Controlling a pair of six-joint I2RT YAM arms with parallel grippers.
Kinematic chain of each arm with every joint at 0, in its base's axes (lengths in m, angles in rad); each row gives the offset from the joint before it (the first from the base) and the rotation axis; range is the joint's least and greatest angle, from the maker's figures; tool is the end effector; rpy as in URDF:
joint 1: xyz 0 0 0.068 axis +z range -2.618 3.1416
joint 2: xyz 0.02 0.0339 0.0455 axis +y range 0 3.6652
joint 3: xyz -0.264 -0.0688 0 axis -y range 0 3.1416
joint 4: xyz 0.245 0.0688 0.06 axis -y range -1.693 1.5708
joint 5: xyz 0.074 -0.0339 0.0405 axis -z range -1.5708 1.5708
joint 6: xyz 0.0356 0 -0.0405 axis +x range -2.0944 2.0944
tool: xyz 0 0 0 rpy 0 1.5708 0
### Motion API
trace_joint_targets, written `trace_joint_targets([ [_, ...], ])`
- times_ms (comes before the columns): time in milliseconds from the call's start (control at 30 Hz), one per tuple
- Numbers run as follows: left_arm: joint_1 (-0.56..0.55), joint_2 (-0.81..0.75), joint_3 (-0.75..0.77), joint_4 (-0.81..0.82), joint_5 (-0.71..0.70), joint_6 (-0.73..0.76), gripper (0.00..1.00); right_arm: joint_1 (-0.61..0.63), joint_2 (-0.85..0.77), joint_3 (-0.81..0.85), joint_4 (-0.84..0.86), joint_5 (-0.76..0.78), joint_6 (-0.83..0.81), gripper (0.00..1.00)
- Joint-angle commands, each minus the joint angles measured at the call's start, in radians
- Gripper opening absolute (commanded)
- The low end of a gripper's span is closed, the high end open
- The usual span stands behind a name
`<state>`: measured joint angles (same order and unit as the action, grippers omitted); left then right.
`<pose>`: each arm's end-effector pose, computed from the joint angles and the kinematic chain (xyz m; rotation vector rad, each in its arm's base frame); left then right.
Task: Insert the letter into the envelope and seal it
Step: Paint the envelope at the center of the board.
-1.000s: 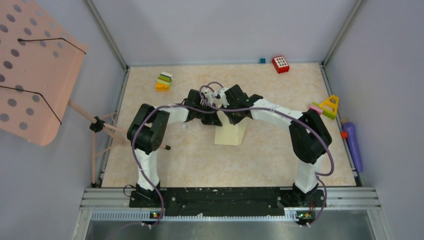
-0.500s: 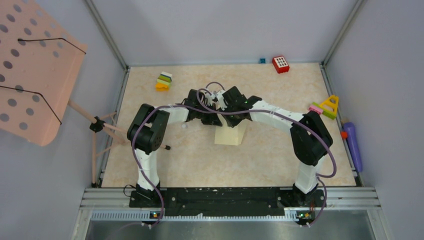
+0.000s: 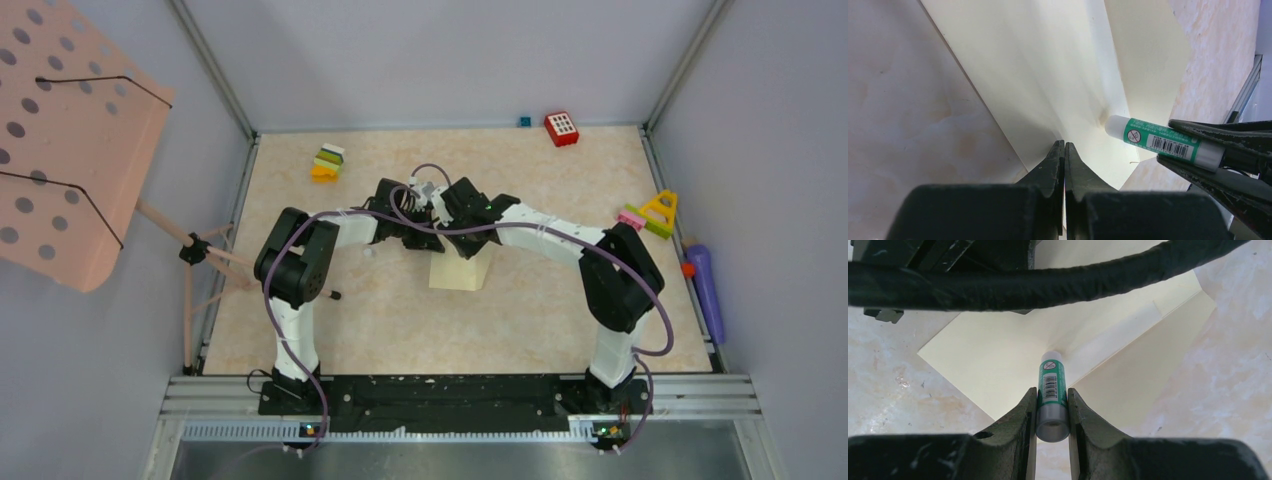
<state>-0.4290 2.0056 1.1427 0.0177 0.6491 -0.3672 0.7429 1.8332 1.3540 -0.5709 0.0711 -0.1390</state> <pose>0.3585 -0.1876 0.1292 0.3939 2.4733 -1.1361 0.2875 0.2606 0.2137 -1.0963 2.3812 0.1187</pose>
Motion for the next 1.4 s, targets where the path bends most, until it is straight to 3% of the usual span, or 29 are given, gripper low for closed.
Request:
trace_joint_targets([
  [0,-0.011,0.034,-0.006,-0.063,-0.074,0.031,0.00,0.026,-0.031,0.000,-0.016,0.014,-0.015,0.00],
  [1367,-0.042,0.046,0.010,-0.099,-0.116,0.078,0.00,0.042,0.053,0.039,0.037,0.113,-0.031,0.00],
])
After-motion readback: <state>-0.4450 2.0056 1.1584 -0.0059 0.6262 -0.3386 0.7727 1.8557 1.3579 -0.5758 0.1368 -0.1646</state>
